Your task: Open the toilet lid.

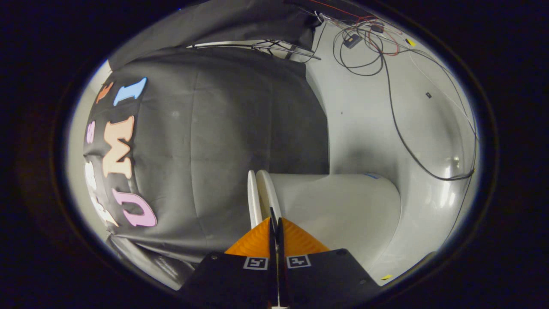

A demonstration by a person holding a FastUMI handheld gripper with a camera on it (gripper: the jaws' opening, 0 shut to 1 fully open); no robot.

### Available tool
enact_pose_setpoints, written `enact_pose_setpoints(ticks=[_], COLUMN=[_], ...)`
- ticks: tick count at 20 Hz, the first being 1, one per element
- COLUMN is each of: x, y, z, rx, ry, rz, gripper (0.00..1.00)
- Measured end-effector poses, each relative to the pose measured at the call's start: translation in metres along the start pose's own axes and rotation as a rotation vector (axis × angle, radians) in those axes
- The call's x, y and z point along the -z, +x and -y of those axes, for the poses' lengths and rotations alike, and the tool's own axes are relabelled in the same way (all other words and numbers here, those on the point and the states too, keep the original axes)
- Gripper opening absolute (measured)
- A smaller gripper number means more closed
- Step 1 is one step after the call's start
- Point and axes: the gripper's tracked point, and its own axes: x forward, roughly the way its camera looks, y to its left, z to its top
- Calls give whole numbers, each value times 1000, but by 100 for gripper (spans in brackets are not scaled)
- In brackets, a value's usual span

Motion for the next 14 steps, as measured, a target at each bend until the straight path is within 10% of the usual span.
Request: enact_pose_setpoints(ticks=[14], x=[36], y=[-25], z=[-102], rx=[119], ry=[-333], rz=[64], gripper=[0])
